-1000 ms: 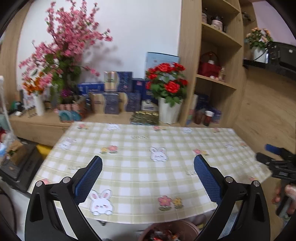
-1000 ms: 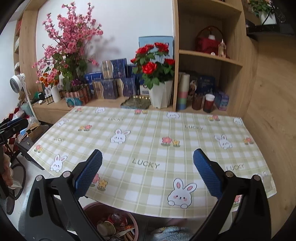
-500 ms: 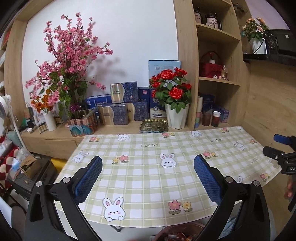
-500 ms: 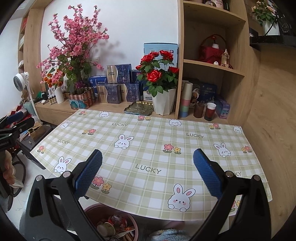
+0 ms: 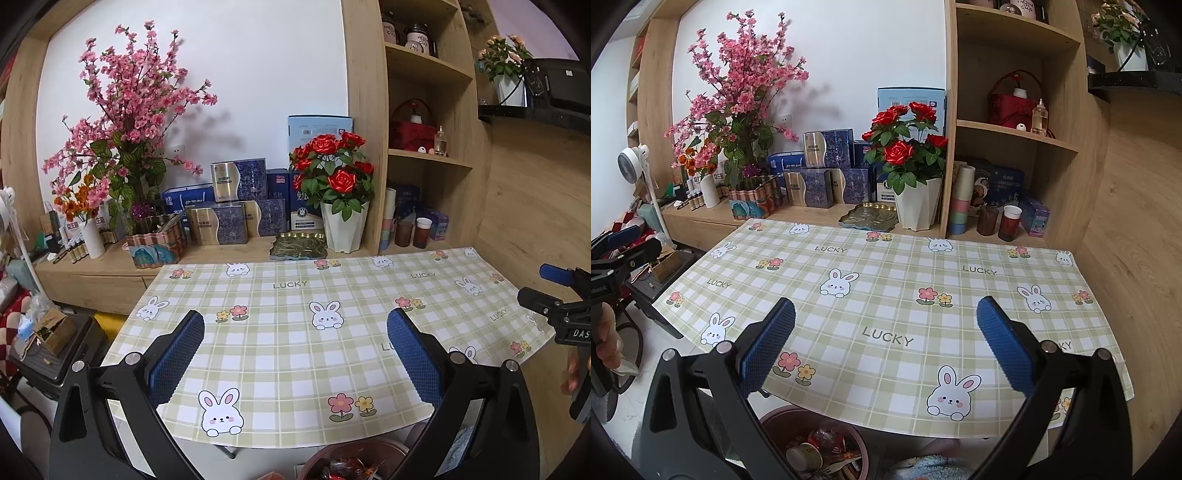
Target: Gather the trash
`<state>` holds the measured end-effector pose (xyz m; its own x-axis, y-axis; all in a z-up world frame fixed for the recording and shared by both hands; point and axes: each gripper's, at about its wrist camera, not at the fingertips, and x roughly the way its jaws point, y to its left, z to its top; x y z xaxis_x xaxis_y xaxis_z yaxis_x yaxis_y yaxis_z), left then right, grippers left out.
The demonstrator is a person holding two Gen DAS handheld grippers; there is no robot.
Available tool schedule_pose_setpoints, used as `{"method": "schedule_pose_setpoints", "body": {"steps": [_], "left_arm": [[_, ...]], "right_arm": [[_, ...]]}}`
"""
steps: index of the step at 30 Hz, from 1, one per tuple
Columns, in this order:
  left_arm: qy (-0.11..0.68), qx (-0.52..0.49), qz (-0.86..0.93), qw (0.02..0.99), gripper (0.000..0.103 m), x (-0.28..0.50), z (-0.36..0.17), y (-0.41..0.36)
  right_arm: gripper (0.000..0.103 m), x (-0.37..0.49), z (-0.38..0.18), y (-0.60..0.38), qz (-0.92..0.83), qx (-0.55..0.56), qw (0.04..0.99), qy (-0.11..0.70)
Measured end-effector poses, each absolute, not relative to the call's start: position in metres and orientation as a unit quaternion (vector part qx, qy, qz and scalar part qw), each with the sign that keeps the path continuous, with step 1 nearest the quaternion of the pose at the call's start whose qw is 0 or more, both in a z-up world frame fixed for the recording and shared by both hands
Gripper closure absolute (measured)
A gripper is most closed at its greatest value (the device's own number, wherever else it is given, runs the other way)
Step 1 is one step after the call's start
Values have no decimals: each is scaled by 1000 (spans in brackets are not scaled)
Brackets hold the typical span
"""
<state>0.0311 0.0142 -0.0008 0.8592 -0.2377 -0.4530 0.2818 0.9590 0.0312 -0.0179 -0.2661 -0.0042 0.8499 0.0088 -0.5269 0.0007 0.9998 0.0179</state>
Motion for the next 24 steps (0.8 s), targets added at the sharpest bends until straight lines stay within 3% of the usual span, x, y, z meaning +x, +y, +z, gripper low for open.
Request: {"method": "schedule_pose_setpoints", "body": {"steps": [24], "left_arm": [[260, 22, -146, 954, 6, 38, -9, 19]], "right_arm": [[6, -17, -11, -265, -1, 15, 958, 285]]}}
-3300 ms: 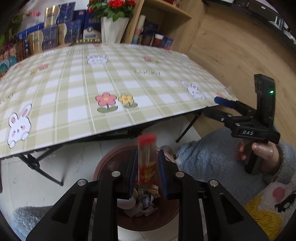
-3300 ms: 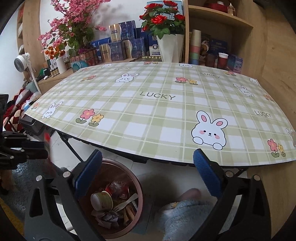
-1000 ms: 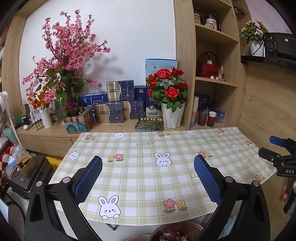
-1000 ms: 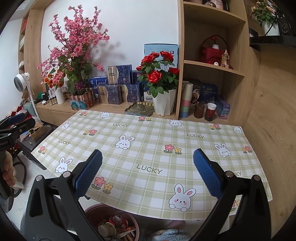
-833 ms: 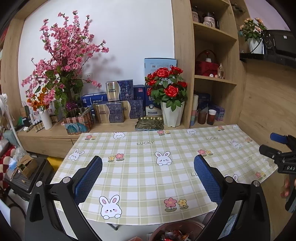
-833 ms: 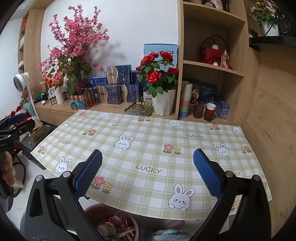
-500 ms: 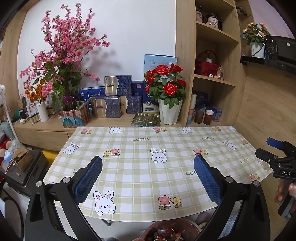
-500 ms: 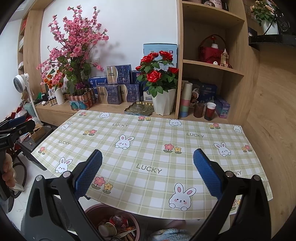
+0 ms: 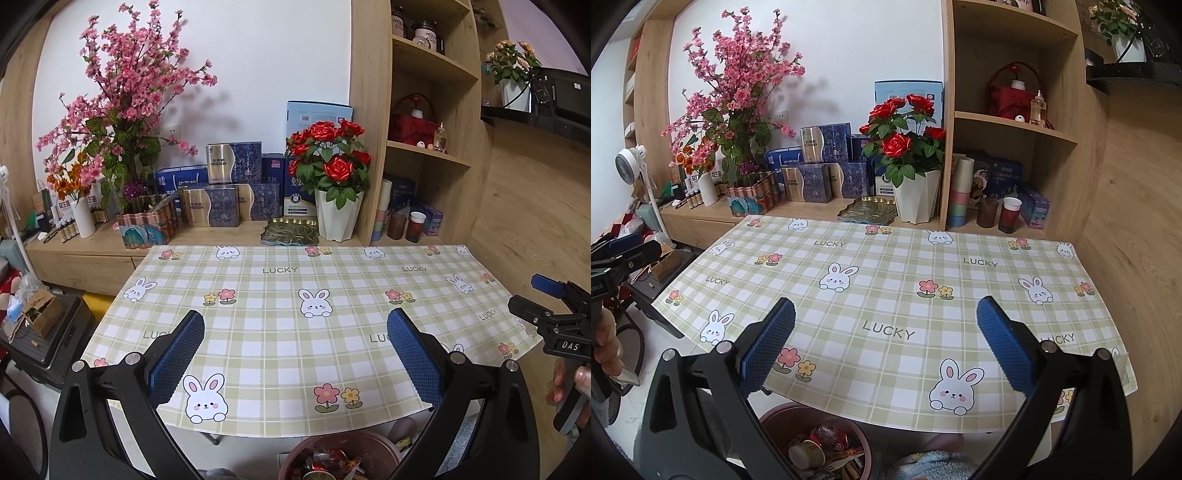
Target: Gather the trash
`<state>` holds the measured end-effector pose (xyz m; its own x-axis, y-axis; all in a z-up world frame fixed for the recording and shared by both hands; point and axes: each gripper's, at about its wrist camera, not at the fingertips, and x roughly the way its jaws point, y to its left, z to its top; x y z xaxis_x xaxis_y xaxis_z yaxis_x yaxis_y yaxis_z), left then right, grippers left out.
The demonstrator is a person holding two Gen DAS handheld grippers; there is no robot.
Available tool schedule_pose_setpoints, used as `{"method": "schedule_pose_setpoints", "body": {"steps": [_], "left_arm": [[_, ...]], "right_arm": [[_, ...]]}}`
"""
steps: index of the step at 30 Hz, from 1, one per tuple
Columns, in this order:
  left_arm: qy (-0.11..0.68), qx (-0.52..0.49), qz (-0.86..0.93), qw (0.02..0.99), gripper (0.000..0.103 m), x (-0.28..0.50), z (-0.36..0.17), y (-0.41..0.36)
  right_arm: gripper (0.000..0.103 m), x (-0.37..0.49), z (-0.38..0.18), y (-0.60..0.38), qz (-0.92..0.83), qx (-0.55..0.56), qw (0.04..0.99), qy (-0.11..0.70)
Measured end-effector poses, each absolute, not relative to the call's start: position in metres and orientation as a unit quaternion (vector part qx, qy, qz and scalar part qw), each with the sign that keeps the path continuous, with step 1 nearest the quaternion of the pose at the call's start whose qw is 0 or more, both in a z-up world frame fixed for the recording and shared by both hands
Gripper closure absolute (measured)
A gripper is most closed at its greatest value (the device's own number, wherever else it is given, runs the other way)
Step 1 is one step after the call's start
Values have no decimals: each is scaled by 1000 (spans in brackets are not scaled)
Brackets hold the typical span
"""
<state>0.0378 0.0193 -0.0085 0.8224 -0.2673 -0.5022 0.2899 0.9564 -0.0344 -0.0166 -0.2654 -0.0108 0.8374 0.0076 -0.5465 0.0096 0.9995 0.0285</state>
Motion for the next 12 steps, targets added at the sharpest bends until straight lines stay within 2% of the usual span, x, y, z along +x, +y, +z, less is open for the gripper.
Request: {"method": "schedule_pose_setpoints", "body": {"steps": [12], "left_arm": [[262, 29, -140, 954, 6, 40, -11, 17]], "right_arm": [[6, -17, -17, -263, -2, 16, 957, 290]]}}
